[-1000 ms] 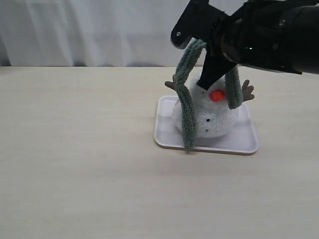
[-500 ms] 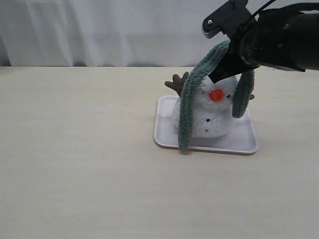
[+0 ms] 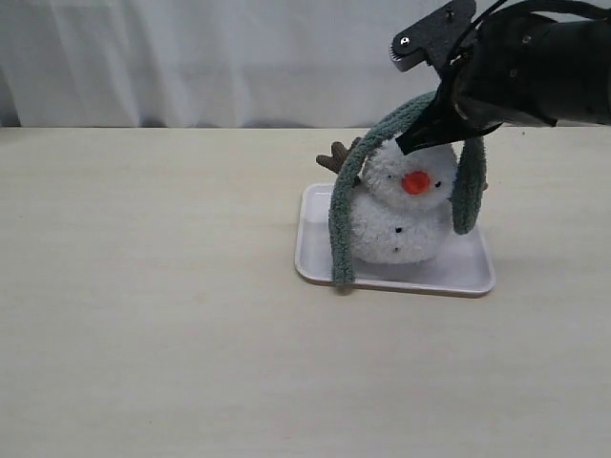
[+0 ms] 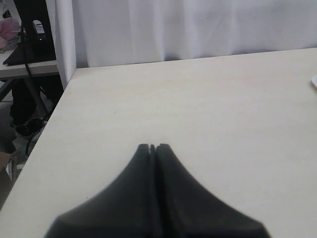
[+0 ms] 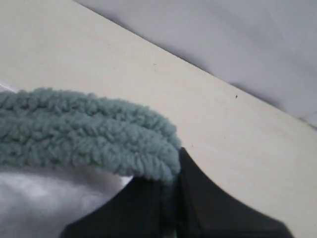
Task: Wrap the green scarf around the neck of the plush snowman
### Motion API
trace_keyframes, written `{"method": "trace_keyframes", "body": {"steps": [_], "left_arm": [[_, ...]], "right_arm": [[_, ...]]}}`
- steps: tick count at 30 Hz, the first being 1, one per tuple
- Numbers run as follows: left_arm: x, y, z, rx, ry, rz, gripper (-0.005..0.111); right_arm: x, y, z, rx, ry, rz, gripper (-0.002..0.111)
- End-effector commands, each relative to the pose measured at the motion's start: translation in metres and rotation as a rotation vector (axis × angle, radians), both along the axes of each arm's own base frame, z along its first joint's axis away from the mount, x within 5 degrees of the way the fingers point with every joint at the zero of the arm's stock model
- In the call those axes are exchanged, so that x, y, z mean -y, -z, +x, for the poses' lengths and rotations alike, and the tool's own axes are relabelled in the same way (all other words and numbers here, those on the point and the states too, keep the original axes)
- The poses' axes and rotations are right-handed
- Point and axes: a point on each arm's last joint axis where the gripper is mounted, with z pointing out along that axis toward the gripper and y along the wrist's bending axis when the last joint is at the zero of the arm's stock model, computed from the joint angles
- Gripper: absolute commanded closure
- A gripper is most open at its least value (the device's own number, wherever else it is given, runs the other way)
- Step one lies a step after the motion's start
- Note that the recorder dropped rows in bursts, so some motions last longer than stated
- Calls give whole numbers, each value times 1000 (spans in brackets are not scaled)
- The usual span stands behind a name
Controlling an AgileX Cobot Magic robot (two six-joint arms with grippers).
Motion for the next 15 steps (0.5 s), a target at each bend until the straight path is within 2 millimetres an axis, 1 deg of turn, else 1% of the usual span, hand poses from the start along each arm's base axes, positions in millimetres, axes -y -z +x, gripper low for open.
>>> {"method": "trace_keyframes", "body": {"steps": [1,4,8,11,15], "left_arm": [[0,0,0,9,1,-3,107],[0,0,0,9,1,-3,107],[0,0,0,9,1,-3,107],[0,0,0,9,1,-3,107],[0,0,0,9,1,-3,107]], "right_arm": [[23,7,4,-71,91,71,104],[28,14,5,-116,91,114,104],[24,19,6,-146,60,149,103],[21,21,6,-155,45,189,94],[21,22,5,-173,56,186,79]]}}
